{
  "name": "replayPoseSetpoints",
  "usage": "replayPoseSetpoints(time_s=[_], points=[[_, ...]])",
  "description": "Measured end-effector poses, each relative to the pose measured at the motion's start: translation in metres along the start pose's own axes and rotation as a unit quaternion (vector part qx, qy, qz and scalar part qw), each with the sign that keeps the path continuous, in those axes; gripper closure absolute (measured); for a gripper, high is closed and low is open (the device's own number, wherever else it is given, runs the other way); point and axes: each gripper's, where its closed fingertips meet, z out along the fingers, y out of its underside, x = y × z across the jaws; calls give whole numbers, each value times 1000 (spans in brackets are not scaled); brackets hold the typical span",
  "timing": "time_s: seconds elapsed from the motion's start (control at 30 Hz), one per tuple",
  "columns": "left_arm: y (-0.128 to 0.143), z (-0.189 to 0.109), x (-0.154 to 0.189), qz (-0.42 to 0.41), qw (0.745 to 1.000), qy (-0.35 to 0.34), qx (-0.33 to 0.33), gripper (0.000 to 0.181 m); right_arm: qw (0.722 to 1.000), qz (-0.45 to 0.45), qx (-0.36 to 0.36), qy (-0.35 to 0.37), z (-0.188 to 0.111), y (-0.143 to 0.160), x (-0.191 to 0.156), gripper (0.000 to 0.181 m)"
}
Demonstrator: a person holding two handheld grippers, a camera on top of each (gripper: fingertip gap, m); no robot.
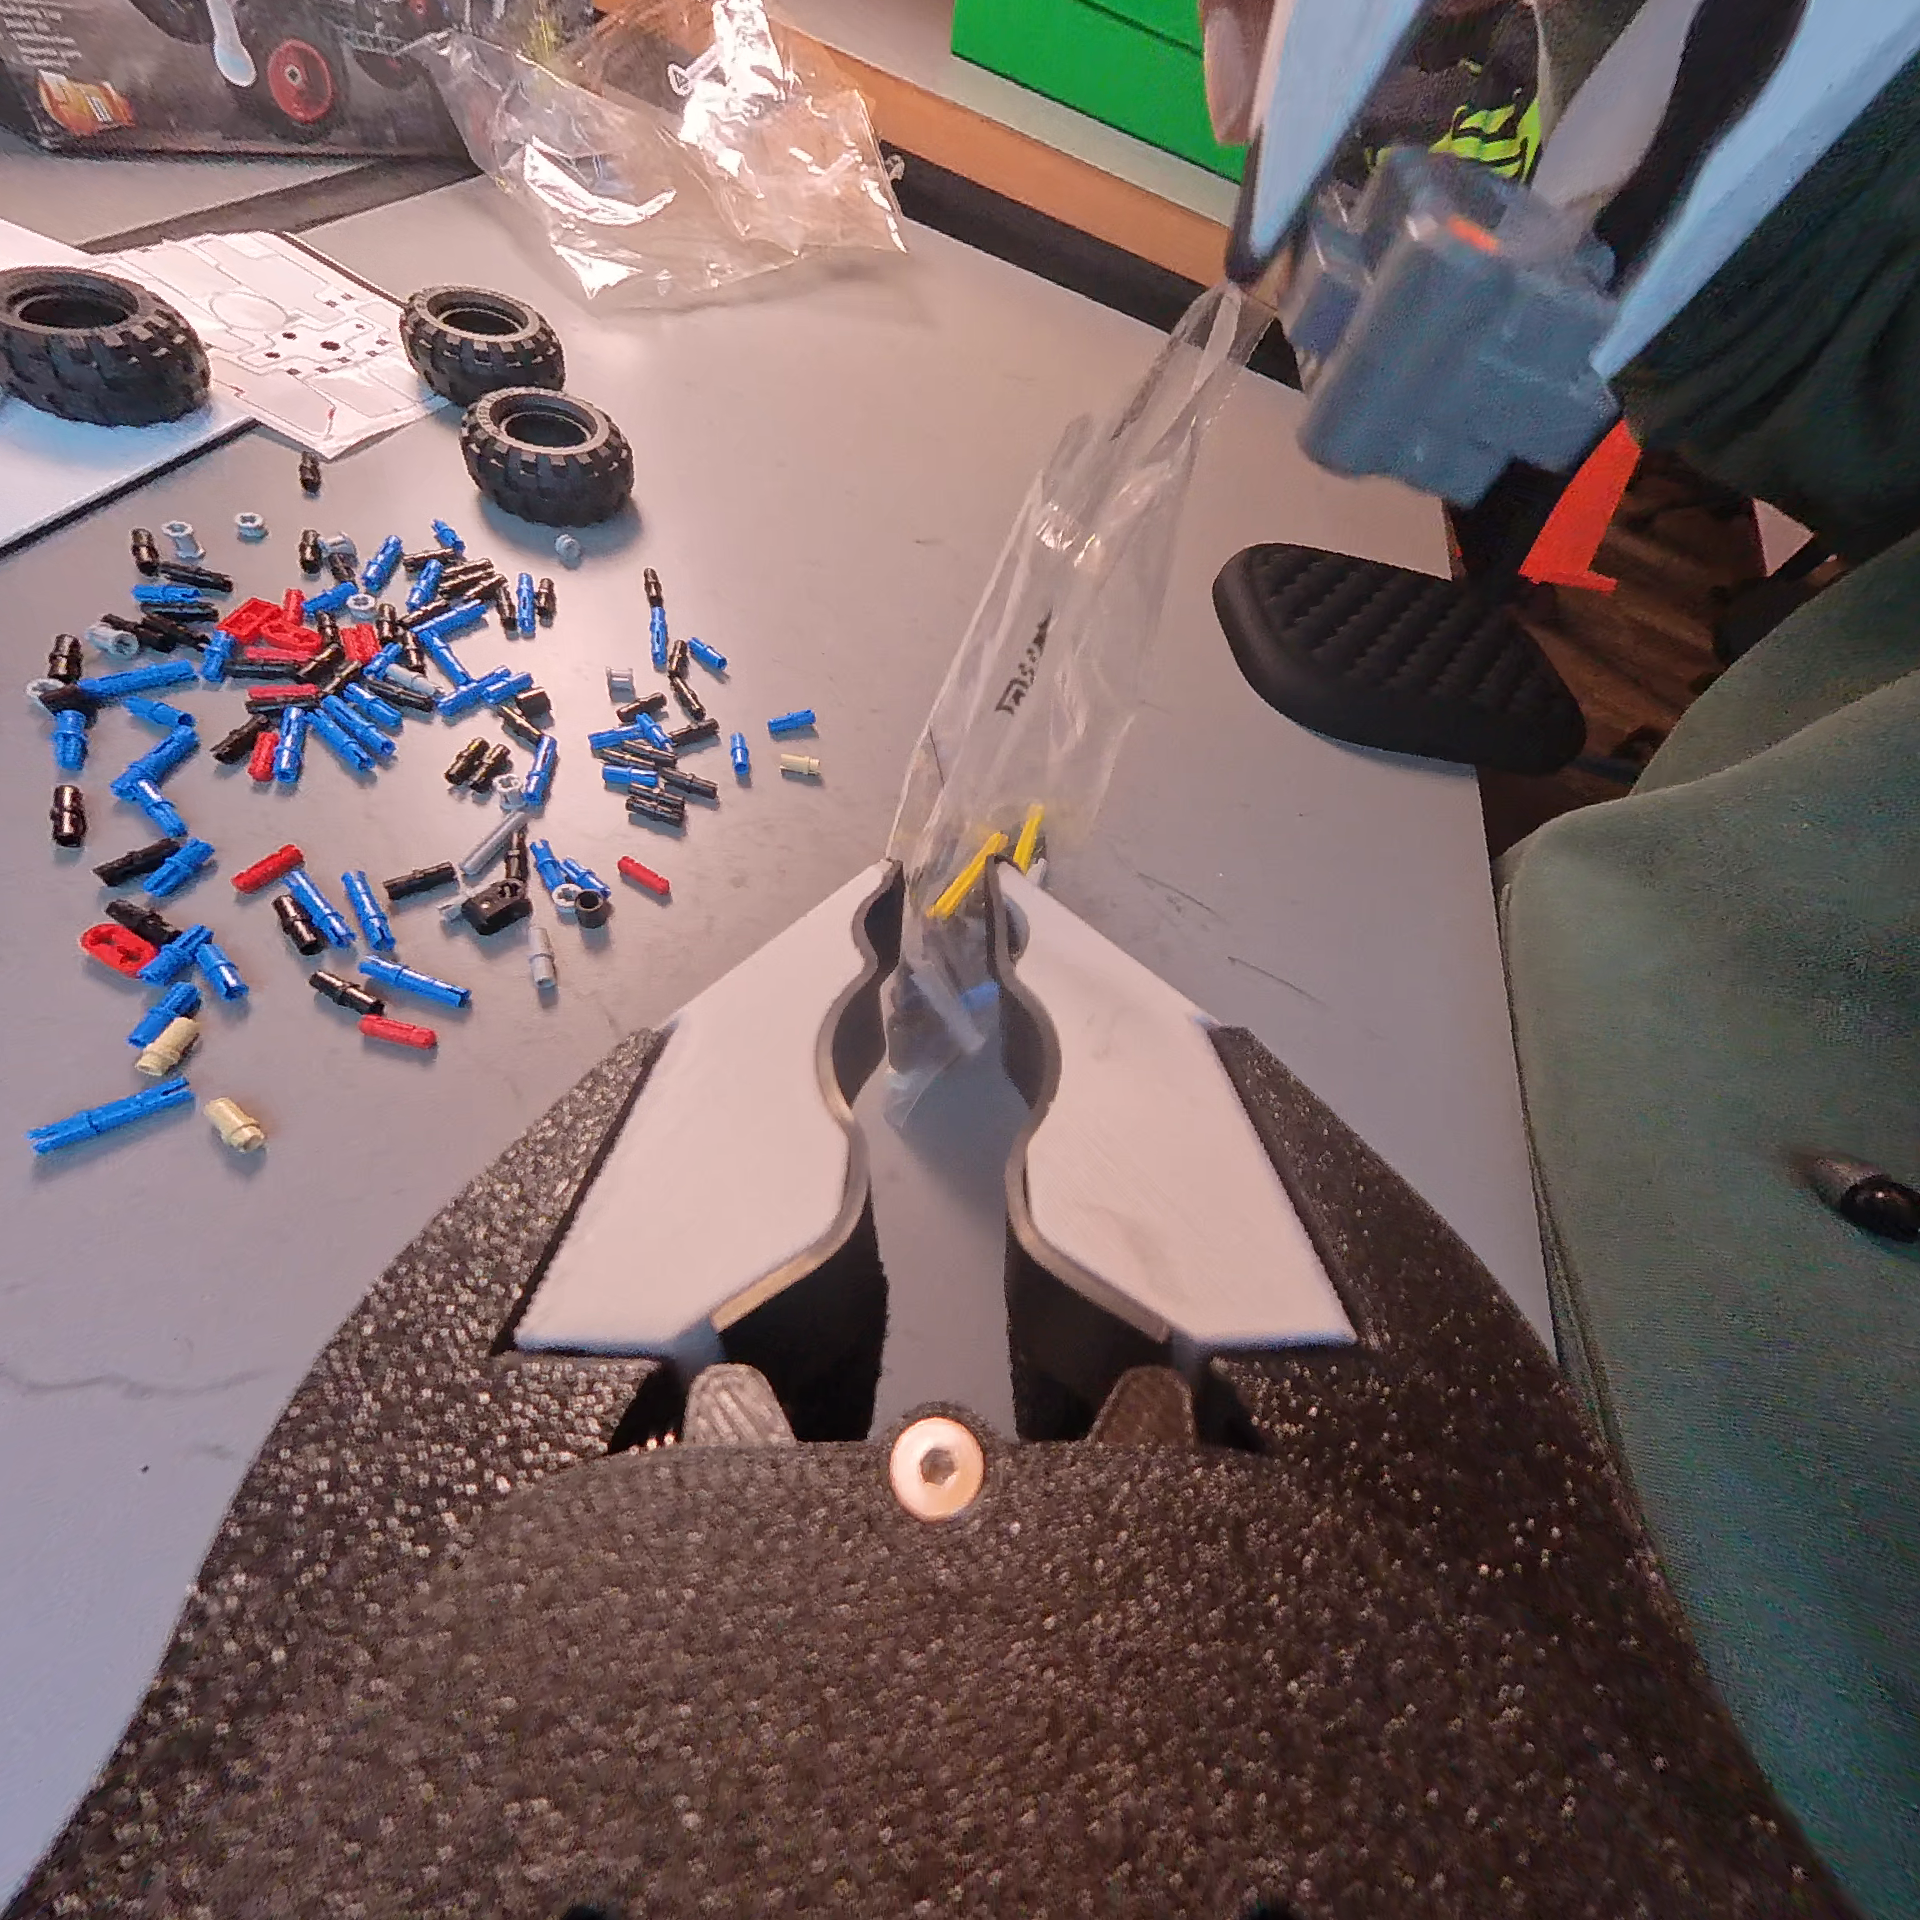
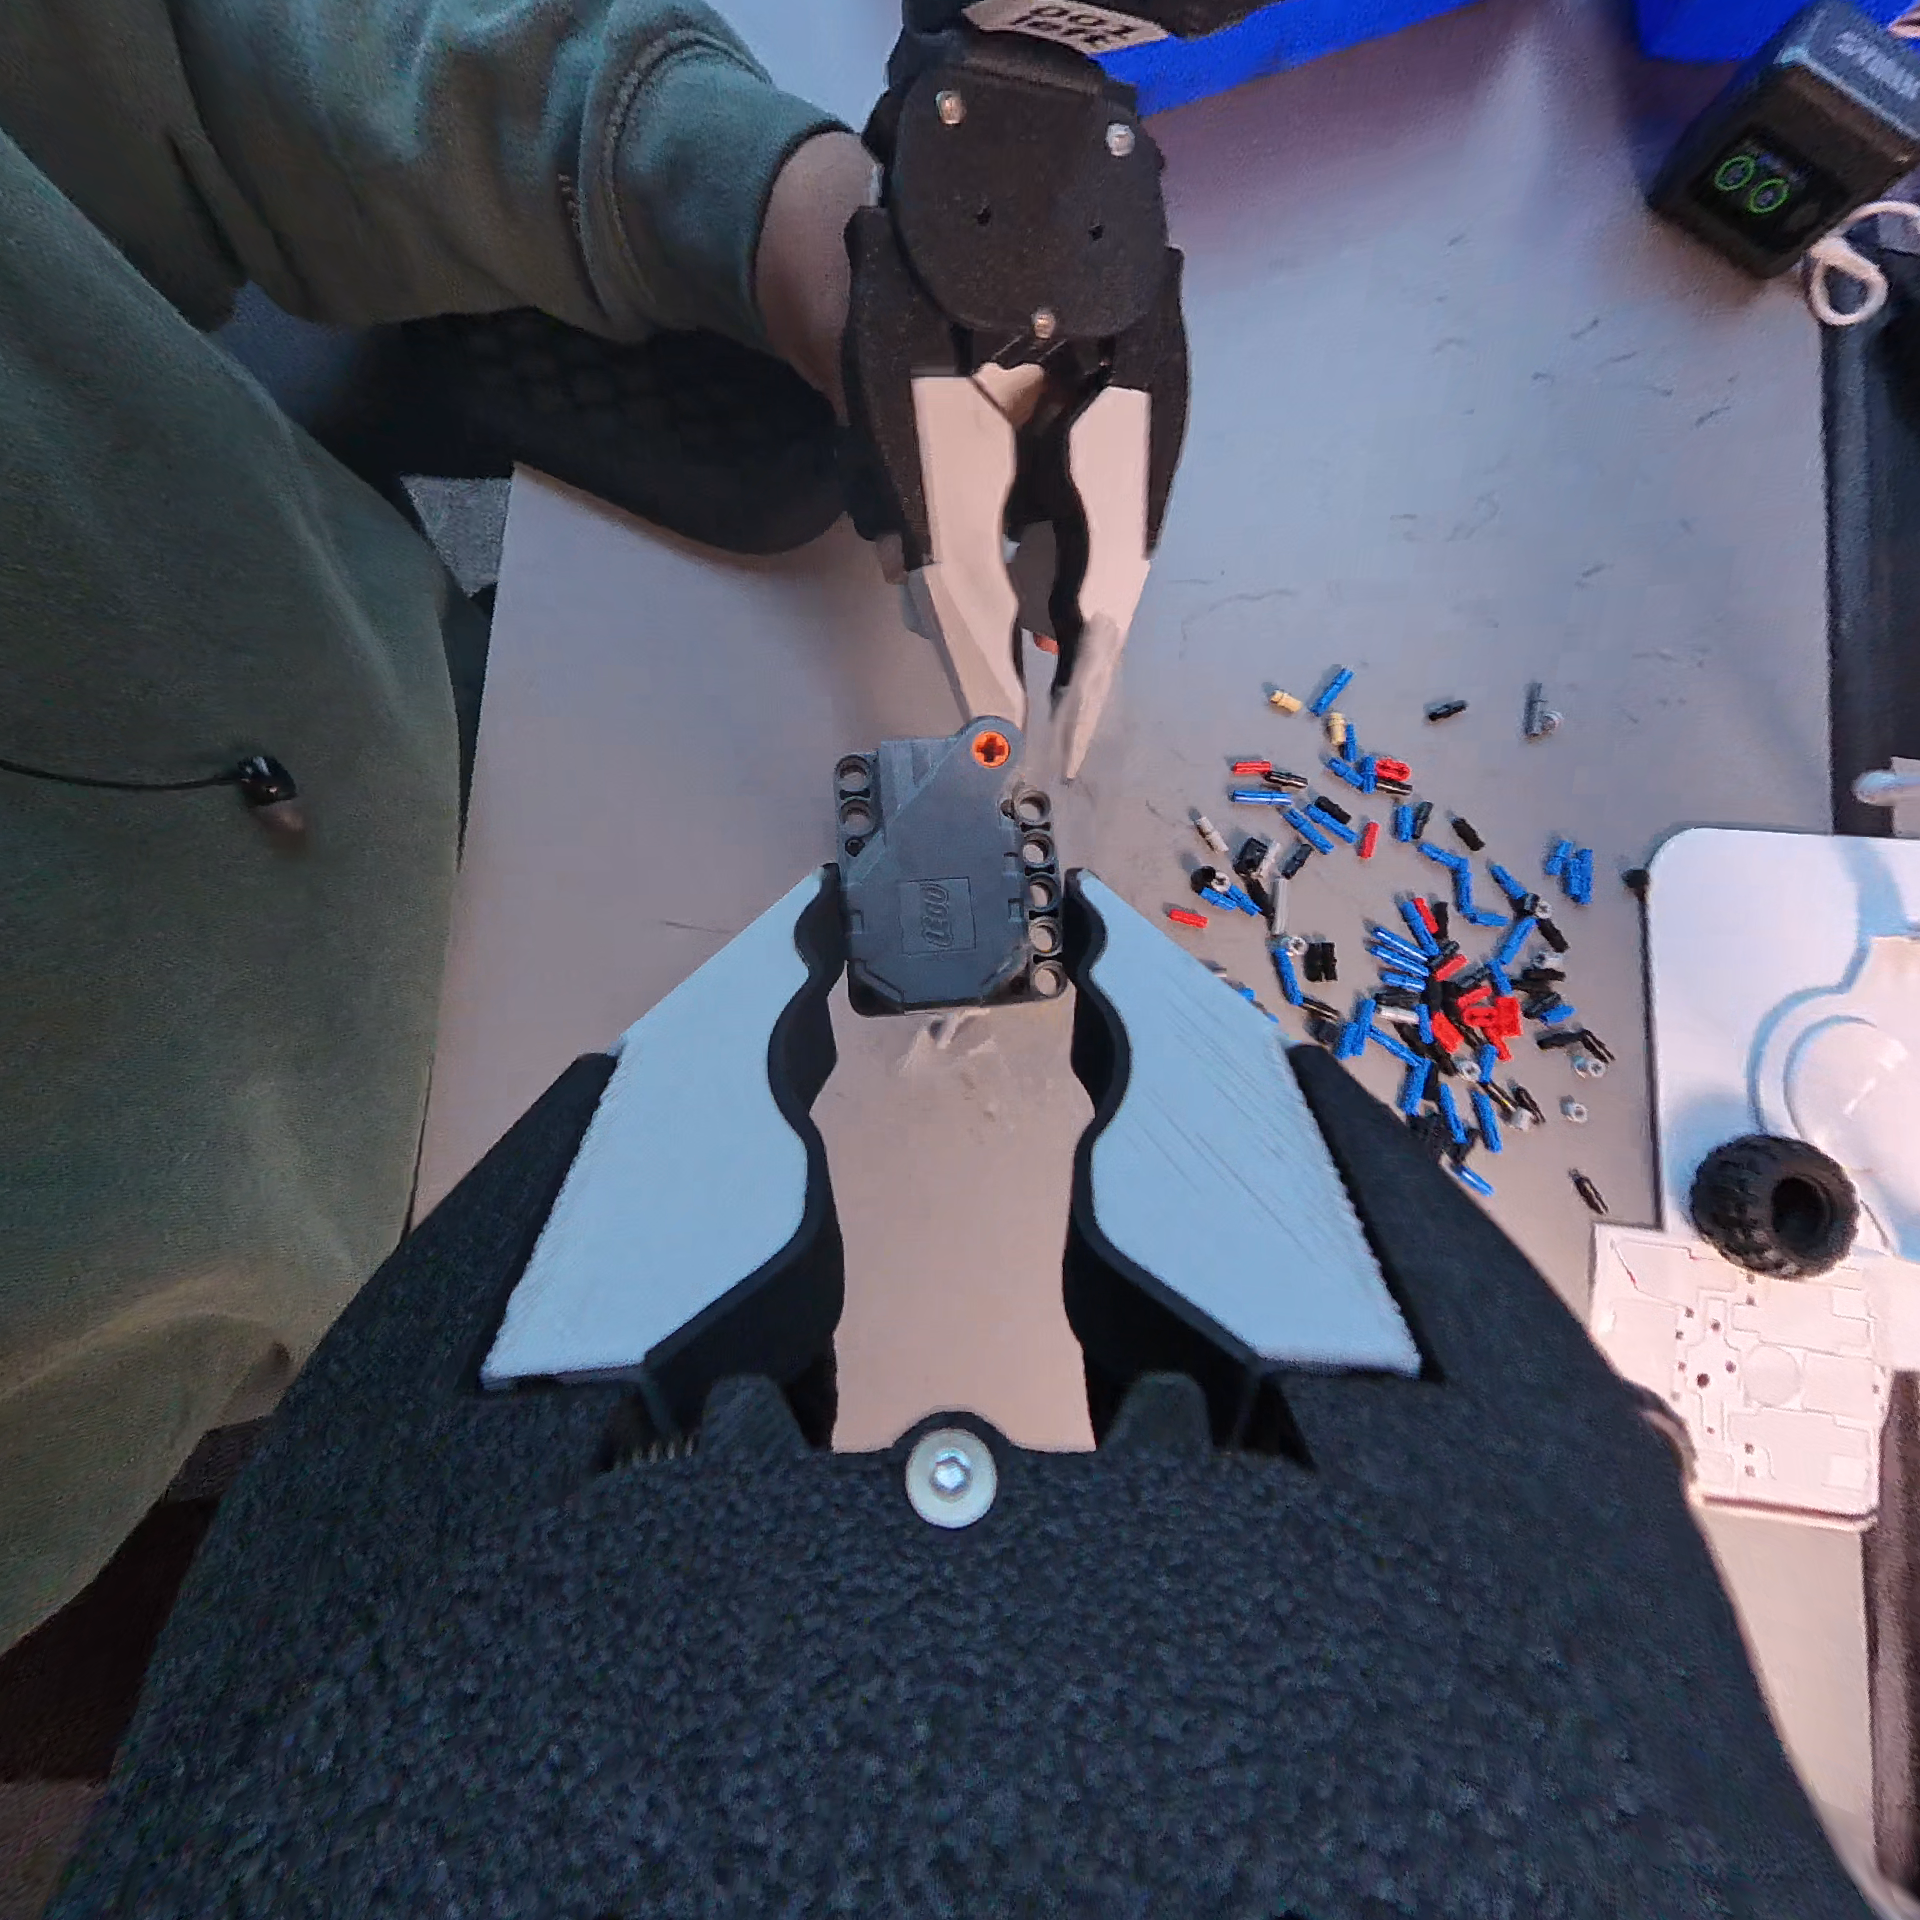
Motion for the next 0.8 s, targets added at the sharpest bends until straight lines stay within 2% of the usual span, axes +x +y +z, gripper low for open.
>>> replayPoseSetpoints(time_s=[0.1,0.13,0.2,0.27,0.33,0.4,0.5,0.57,0.63,0.67,0.77,0.8], points=[[1,-2,-5,-4,1000,-15,-4,173,995,68,57,41,-28,16,26,140],[1,-2,-6,-7,1000,-17,-2,175,991,97,64,67,-36,31,38,140],[-1,-4,-7,-11,1000,-17,3,175,982,132,28,133,-37,84,61,140],[-2,-3,-7,-10,1000,-16,5,175,975,161,-29,151,-14,142,64,140],[-2,-2,-6,-8,1000,-12,5,175,971,189,-44,137,15,178,54,140],[-2,-2,-5,-5,1000,-9,7,175,969,190,-55,147,32,198,50,140],[-4,-2,-2,-2,1000,-2,16,174,971,173,-69,152,43,207,47,140],[-4,-1,0,2,1000,3,15,174,971,168,-52,161,35,196,52,128],[-4,1,1,8,1000,5,13,174,973,161,20,167,7,155,61,129],[-3,2,2,9,1000,7,12,174,973,150,65,165,-11,124,63,136],[-2,4,3,10,1000,8,7,173,977,64,151,137,-54,30,49,181],[-2,4,3,11,1000,8,6,172,981,33,147,121,-56,7,40,181]])
